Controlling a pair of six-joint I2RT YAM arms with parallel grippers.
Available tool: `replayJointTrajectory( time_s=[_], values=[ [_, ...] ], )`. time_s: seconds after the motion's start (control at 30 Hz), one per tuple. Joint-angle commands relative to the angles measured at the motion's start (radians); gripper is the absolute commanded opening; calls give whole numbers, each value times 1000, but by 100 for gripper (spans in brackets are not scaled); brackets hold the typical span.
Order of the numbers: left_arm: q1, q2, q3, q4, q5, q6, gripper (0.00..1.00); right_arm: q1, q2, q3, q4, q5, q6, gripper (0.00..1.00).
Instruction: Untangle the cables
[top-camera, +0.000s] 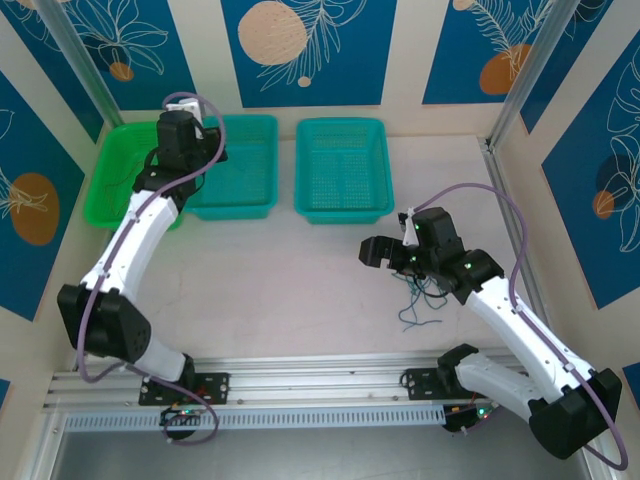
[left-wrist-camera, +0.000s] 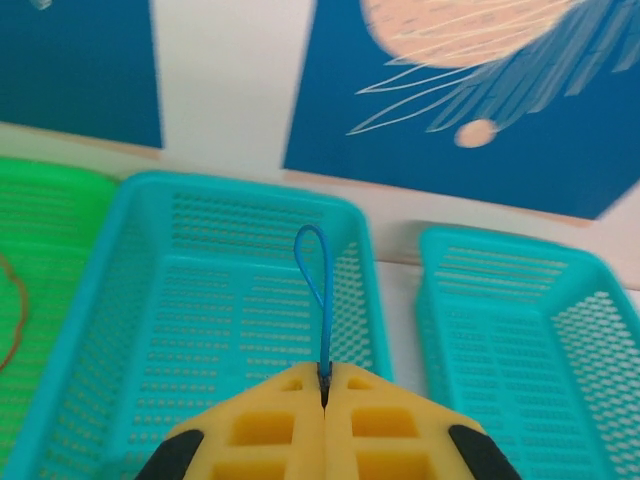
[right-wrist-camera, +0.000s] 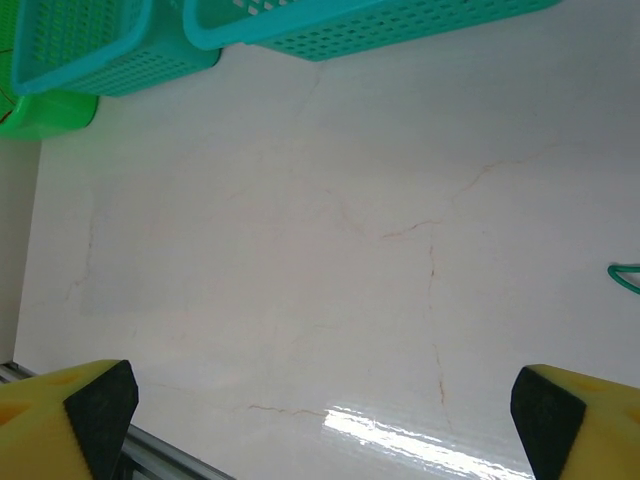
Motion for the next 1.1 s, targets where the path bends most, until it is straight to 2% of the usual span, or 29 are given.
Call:
replayJointTrajectory(
  time_s=[0.0,0.17,0.2,0.3,0.33,0.43,0.57,0.7,0.83,0.93,1.07],
  values=[
    [48,89,-3,29,14,38,0,4,0,-11,-22,9,-21,97],
    [71,209,-17,63,43,55,0,3,17,-14,-21,21,-18,97],
    [72,218,-22,70,52,58,6,3,21,-13,-23,21,-18,97],
    [71,196,-61,103,67,47,52,2,36,-14,-44,66,3,98],
    [71,174,-78,119,73,43,63,1,41,-12,-58,98,18,98],
    [70,95,-115,123,90,22,75,-17,56,-11,-99,178,58,99],
    [57,-41,-159,101,132,-43,78,-84,66,-27,-108,202,98,100],
    [-11,-187,-226,101,216,-98,77,-211,70,-69,-111,196,123,100],
    [-169,-306,-318,123,248,-105,76,-345,82,-131,-80,153,89,100],
    [-304,-362,-397,158,236,-111,75,-434,132,-171,-24,54,32,100],
    [-452,-367,-488,207,244,-136,74,-468,247,-179,42,-84,-47,97]
  ],
)
